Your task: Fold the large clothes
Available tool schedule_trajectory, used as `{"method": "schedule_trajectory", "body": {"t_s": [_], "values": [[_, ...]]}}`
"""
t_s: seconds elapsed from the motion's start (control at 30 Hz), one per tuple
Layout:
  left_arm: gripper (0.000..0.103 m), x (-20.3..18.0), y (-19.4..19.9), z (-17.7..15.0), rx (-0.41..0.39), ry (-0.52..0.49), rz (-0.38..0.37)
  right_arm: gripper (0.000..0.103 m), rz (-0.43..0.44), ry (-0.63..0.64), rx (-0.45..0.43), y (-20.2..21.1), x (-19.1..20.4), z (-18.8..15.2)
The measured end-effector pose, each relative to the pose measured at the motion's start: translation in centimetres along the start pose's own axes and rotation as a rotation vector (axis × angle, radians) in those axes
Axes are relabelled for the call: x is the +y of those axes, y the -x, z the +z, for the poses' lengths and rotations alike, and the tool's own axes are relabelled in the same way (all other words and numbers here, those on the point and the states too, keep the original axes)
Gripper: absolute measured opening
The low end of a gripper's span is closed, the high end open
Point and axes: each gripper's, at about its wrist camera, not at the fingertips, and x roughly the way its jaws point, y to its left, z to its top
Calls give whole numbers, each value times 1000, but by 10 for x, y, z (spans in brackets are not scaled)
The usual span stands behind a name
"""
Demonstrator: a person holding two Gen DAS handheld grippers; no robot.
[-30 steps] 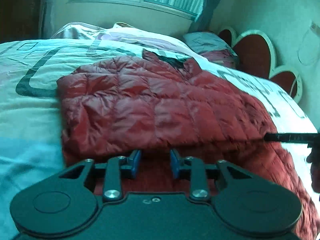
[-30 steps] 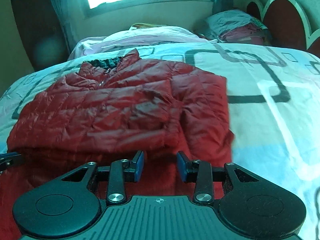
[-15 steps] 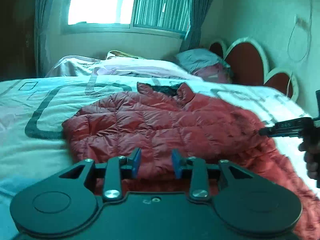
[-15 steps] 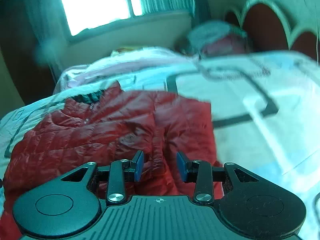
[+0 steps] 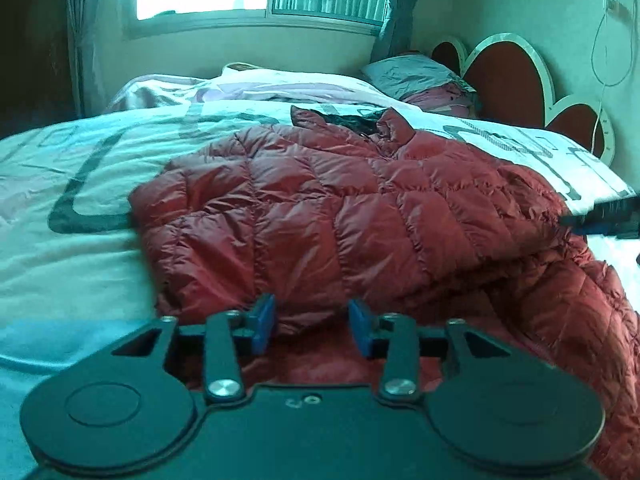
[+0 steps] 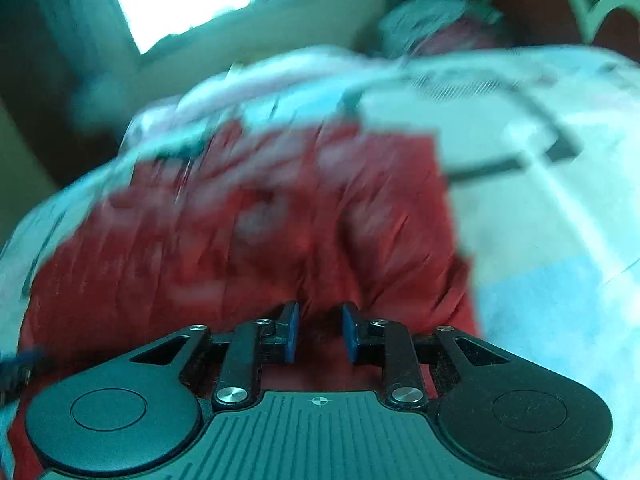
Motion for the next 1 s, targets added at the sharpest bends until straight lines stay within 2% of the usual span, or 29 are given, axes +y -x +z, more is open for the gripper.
{"method": "schedule_trajectory", "body": {"t_s": [0.03,0.07,0.1,0.13,0.2,0.23,0.27,0.3,0.37,0.47,0.53,0.57,0.6,0.67,0.73,0.8,0.87,1.0], "values": [[55,0,3,-2,-8,0,13,61,9,-14,-8,1,-2,2],[55,0,5,-4,-13,4,25,66,57,-26,4,-2,-3,6],[54,1,7,-5,-18,12,32,65,84,-28,29,-7,-2,8],[53,2,9,-7,-26,26,38,62,101,-13,45,-11,0,8],[52,4,10,-11,-31,55,38,42,74,20,110,-25,5,6],[52,4,9,-13,-25,59,38,36,79,17,130,-30,4,3],[52,3,8,-14,-16,55,42,22,103,10,132,-30,2,0],[52,2,8,-14,-13,47,44,19,121,14,131,-27,2,-1],[52,-1,9,-15,-9,24,50,18,126,36,113,-19,1,-4],[54,-4,14,-18,-2,12,73,18,129,55,140,-22,1,-7],[65,-6,20,-22,7,11,101,19,138,104,177,-20,3,-6],[76,-7,24,-24,13,11,118,20,133,125,179,-15,3,-5],[77,-9,29,-27,16,9,125,32,116,127,158,-4,1,-4],[78,-13,42,-33,16,-2,128,47,120,116,86,27,-7,-6],[79,-15,58,-43,28,-3,138,48,161,97,78,55,-19,-15],[78,-14,75,-56,32,11,138,48,154,102,73,83,-35,-32],[75,-11,92,-73,53,26,144,47,171,71,96,107,-57,-52],[68,-1,126,-110,93,81,138,47,151,5,152,143,-104,-93]]}}
